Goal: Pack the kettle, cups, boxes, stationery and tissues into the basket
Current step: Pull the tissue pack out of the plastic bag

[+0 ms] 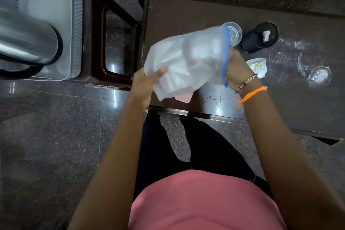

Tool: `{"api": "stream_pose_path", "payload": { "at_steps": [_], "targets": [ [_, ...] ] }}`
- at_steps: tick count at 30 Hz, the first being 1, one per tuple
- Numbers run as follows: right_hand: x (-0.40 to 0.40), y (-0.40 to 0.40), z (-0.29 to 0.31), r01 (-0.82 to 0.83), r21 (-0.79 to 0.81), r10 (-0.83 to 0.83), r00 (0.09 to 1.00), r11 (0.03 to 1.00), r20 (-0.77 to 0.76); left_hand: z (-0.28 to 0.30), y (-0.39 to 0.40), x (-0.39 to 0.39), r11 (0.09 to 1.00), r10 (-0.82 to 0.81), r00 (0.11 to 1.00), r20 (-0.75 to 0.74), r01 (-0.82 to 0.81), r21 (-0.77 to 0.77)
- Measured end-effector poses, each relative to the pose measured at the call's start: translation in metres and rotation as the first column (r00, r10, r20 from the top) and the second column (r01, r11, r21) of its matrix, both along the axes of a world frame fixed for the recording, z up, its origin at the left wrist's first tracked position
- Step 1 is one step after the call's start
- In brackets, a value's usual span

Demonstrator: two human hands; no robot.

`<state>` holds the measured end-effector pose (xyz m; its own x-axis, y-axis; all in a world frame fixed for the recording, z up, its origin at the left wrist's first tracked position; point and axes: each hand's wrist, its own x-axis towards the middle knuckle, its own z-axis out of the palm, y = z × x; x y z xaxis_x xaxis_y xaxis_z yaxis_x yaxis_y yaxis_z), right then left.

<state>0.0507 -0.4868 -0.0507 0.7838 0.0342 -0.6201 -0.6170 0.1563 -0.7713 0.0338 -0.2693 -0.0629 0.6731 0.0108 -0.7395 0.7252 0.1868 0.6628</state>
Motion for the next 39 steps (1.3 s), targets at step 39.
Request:
{"api": "stream_pose_path", "payload": {
  "at_steps": [39],
  "targets": [
    [-0.011, -0.021, 0.016, -0.082, -0.422, 0.150, 0.980, 0.903, 0.130, 0.016, -0.079, 0.008, 0.976, -0.157, 0.973, 0.171, 0.125, 0.180]
  ]
}}
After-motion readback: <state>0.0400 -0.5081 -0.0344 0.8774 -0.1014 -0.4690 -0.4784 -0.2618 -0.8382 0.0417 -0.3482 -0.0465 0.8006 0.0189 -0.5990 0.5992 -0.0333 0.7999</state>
